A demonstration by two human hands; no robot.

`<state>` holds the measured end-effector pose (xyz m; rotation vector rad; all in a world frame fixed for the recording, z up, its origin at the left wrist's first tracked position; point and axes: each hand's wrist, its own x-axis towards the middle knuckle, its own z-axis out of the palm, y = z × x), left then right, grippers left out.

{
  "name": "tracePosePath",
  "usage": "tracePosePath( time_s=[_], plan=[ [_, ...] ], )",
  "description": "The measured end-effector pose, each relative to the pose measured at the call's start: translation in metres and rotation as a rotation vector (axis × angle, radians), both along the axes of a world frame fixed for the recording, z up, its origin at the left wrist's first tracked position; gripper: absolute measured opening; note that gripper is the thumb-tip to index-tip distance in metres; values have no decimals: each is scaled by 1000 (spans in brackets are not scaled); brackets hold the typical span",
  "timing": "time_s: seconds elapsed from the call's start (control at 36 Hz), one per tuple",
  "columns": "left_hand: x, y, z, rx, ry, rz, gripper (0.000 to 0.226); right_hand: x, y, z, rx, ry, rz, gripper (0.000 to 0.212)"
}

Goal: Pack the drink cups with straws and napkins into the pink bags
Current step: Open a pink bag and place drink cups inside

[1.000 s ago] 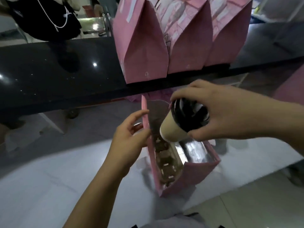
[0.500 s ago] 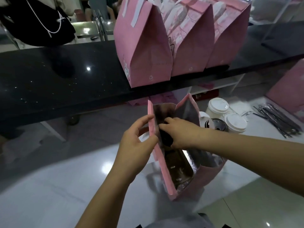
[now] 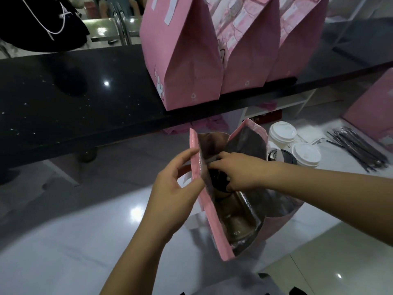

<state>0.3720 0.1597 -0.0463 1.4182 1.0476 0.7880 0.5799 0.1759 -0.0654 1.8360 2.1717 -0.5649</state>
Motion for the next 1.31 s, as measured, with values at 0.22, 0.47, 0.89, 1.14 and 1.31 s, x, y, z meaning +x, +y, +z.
tracePosePath(
  time_s=[0.22,0.47,0.89,1.14,1.31],
  plan=[
    [2,-2,-4,-6,-16,4,60,5,-11,0,9,-97,19,53],
    [3,-2,-6,17,7,-5,65,11,-9,-4,65,-49,17,56],
    [8,-2,-8,23,33,-43,65,13,-6,-19,0,-22,8,60],
    [12,-8,-1,-1,-9,-47,58,8,-16,-6,-35,-83,132,72],
    [9,-9,-1,6,-58,-33,49,12,-44,70,57,134,184,50]
  ],
)
